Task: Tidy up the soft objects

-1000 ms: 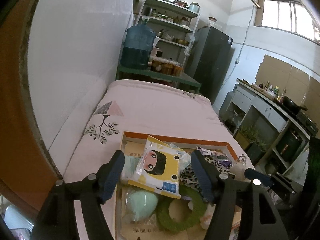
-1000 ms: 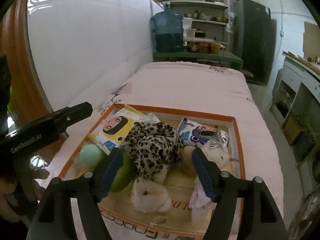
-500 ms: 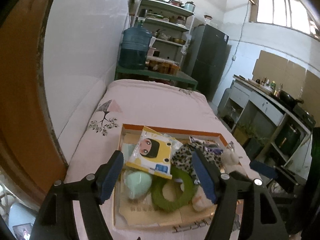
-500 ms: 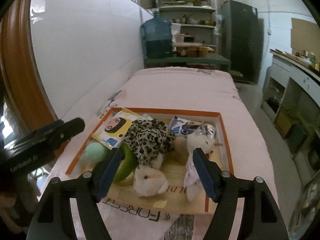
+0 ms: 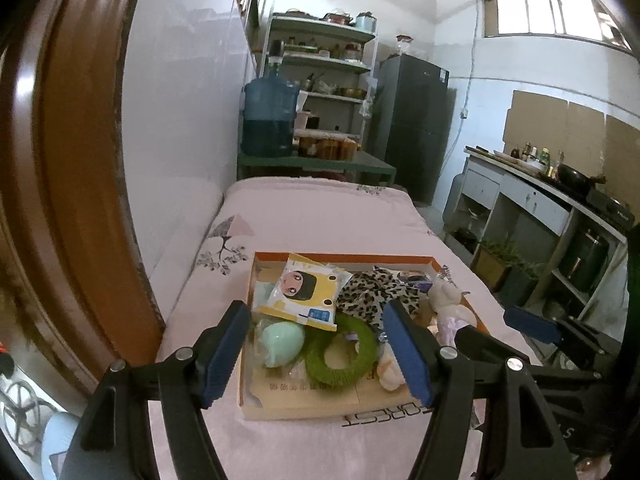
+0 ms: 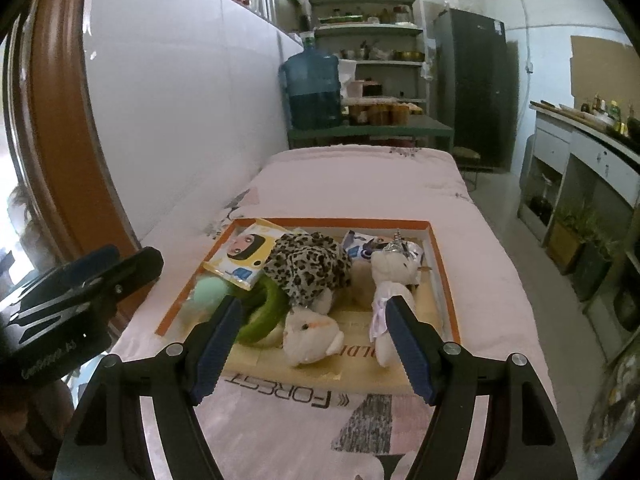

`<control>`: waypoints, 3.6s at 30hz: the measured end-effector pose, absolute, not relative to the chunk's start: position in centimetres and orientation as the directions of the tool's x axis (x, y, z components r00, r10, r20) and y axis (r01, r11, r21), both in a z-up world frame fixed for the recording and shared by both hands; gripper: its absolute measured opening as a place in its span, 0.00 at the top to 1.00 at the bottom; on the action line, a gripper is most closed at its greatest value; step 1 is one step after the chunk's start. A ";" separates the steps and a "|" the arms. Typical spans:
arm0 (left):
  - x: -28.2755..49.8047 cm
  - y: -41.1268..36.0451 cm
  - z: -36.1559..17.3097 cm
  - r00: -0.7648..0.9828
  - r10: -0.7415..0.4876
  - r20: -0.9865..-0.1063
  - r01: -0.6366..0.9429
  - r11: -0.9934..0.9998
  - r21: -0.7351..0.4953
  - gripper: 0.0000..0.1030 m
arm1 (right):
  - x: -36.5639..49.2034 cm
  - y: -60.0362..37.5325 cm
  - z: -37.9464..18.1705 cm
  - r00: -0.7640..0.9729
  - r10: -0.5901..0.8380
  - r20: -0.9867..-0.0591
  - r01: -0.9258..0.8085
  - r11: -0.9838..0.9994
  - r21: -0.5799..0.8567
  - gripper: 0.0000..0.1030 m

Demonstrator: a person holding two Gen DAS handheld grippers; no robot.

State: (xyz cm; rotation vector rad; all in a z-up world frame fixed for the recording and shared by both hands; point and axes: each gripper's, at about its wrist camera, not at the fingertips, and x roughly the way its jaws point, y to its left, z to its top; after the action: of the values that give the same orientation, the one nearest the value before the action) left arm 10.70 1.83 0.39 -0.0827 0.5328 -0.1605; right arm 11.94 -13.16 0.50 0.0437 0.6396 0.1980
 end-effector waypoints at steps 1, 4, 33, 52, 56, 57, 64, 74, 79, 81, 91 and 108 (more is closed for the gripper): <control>10.3 1.8 0.5 0.852 -0.171 -0.495 0.130 0.985 -0.116 0.33 | 11.5 -13.2 0.7 0.788 0.197 -0.583 -0.168 0.980 0.104 0.27; 9.6 1.8 0.8 0.852 -0.169 -0.495 0.126 0.985 -0.120 0.33 | 10.5 -13.3 1.2 0.800 0.189 -0.569 -0.160 0.982 0.101 0.27; -0.4 0.8 3.2 0.893 -0.039 -0.449 0.006 0.997 -0.077 0.37 | 0.6 -13.6 4.9 0.859 0.088 -0.504 -0.070 0.996 0.055 0.27; -5.9 -0.1 4.2 0.889 0.017 -0.457 -0.041 0.998 -0.042 0.37 | -6.1 -12.4 6.1 0.869 -0.006 -0.495 0.042 0.997 0.061 0.27; -6.1 -0.2 4.2 0.891 0.048 -0.451 -0.061 0.998 -0.013 0.37 | -6.2 -12.6 5.9 0.871 -0.038 -0.490 0.073 0.996 0.053 0.27; -6.1 -0.2 4.1 0.891 0.065 -0.449 -0.074 0.997 -0.001 0.37 | -6.1 -12.7 5.9 0.871 -0.046 -0.488 0.080 0.996 0.049 0.27; -5.4 0.2 3.4 0.877 0.076 -0.474 -0.092 0.996 -0.011 0.37 | -5.4 -12.2 5.5 0.871 -0.067 -0.487 0.084 0.996 0.013 0.27; -4.8 0.2 3.0 0.868 0.071 -0.491 -0.086 0.996 -0.008 0.37 | -4.4 -12.0 5.0 0.859 -0.052 -0.510 0.069 0.997 0.015 0.27; -4.7 0.3 2.9 0.869 0.071 -0.489 -0.085 0.996 -0.007 0.37 | -4.5 -11.9 4.8 0.859 -0.045 -0.510 0.062 0.998 0.016 0.27; -4.7 0.3 2.9 0.868 0.070 -0.491 -0.085 0.996 -0.007 0.37 | -4.5 -11.9 4.8 0.860 -0.045 -0.509 0.062 0.998 0.016 0.27; -4.8 0.2 2.8 0.868 0.069 -0.492 -0.083 0.997 -0.007 0.37 | -4.4 -11.7 4.8 0.860 -0.042 -0.508 0.058 0.998 0.016 0.27; -4.8 0.1 2.8 0.868 0.069 -0.492 -0.083 0.997 -0.006 0.37 | -4.2 -11.4 4.8 0.860 -0.038 -0.509 0.054 0.998 0.017 0.27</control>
State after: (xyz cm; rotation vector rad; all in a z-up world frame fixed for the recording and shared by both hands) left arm -4.80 0.13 2.79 -0.0275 0.5136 0.0791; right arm -4.21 -11.39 4.78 0.0310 0.5338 -0.0482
